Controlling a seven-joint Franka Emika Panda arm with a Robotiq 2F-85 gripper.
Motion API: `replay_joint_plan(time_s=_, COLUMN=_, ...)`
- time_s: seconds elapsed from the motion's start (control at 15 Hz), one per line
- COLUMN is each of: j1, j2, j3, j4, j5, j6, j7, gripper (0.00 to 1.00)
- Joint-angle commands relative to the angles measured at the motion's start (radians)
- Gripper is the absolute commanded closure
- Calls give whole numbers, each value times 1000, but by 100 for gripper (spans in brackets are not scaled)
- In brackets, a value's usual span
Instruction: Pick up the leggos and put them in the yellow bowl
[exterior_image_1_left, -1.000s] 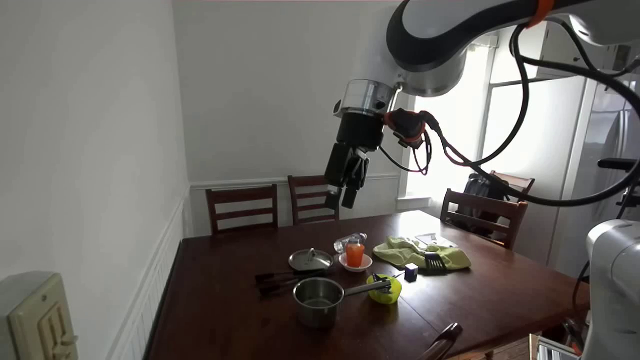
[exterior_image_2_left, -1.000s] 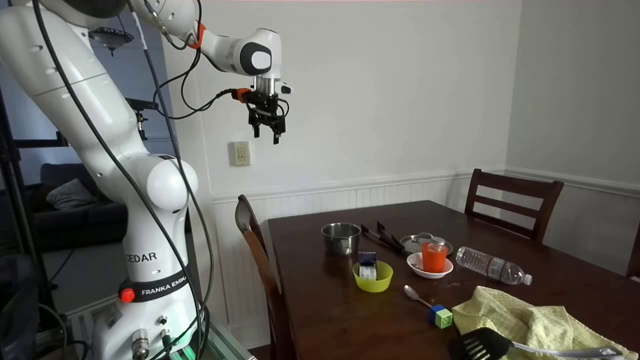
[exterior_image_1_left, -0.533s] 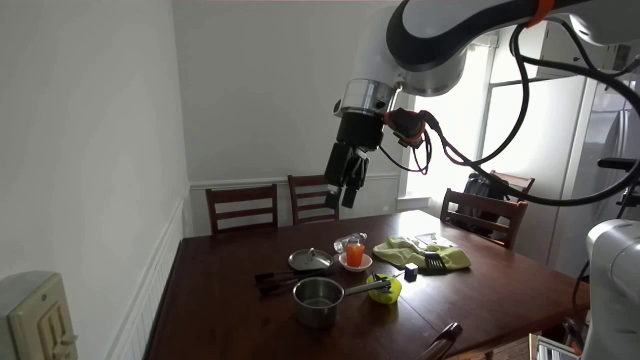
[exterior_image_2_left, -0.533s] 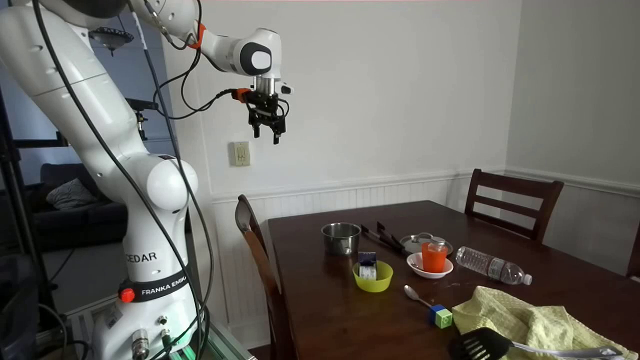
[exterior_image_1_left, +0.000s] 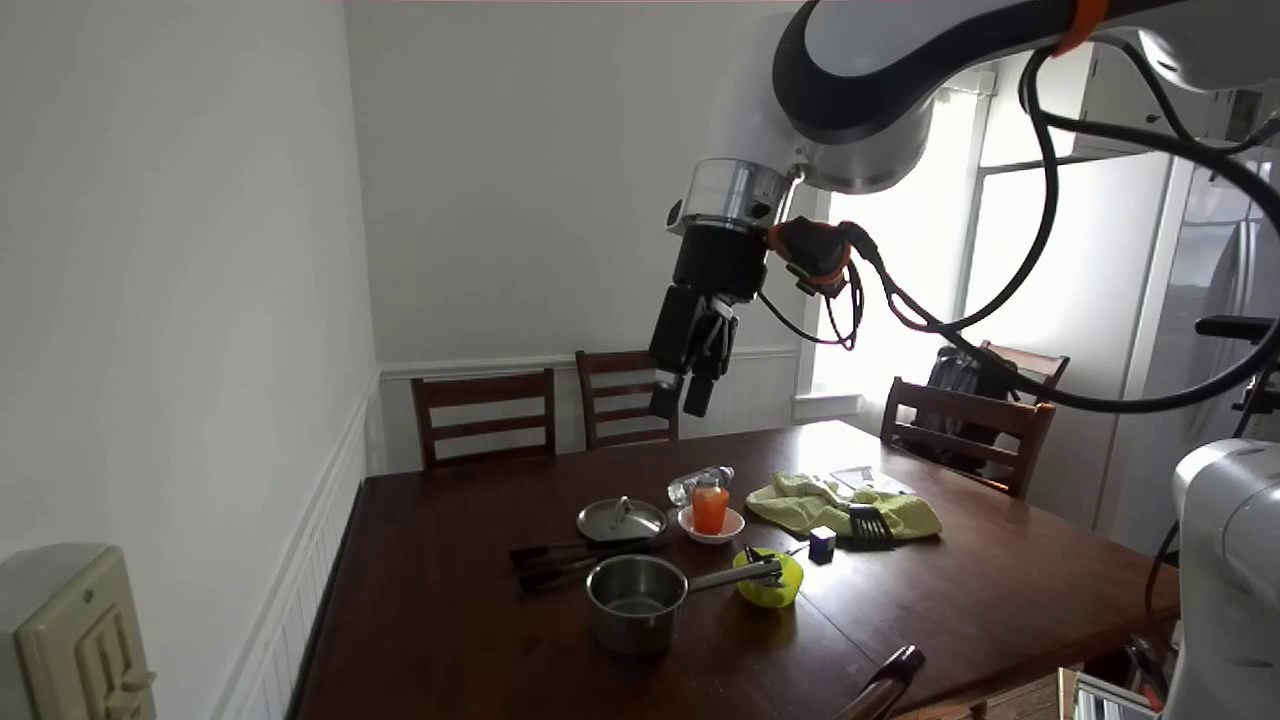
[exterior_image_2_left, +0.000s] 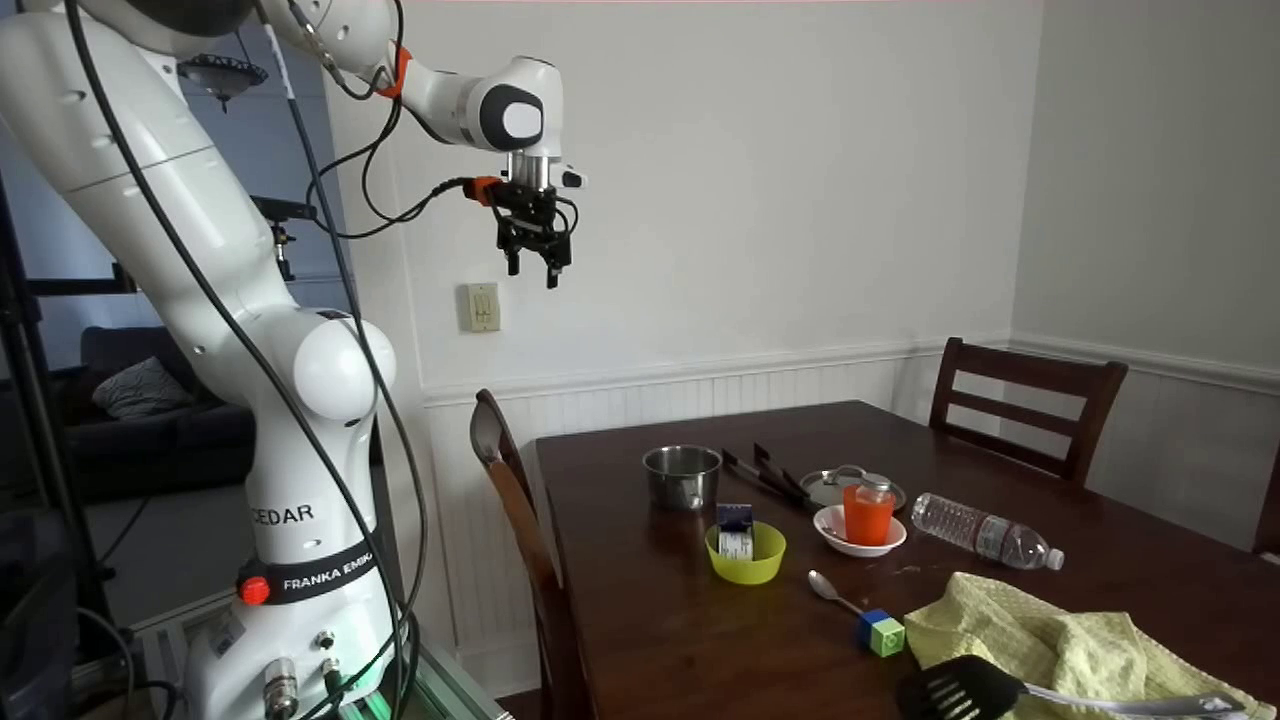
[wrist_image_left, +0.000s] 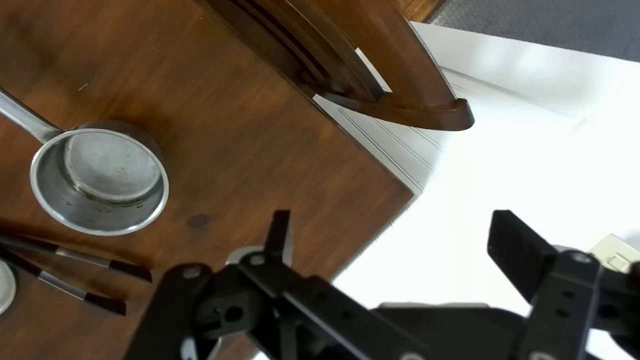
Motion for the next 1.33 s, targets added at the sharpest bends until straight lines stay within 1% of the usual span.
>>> replay_joint_plan(time_s=0.0, j1=-19, j2=0, j3=16, j4=2, j5=8, j6=-4, j7=-6, gripper=0)
replay_joint_plan(time_s=1.13, j1=-19, j2=0, j3=16, j4=2, j5=8, j6=-4, j7=-6, gripper=0)
replay_joint_plan(time_s=1.27, j1=-78, j2=-23, j3=28, j4=-47, j5=-60, j6=60, j7=84, gripper=0)
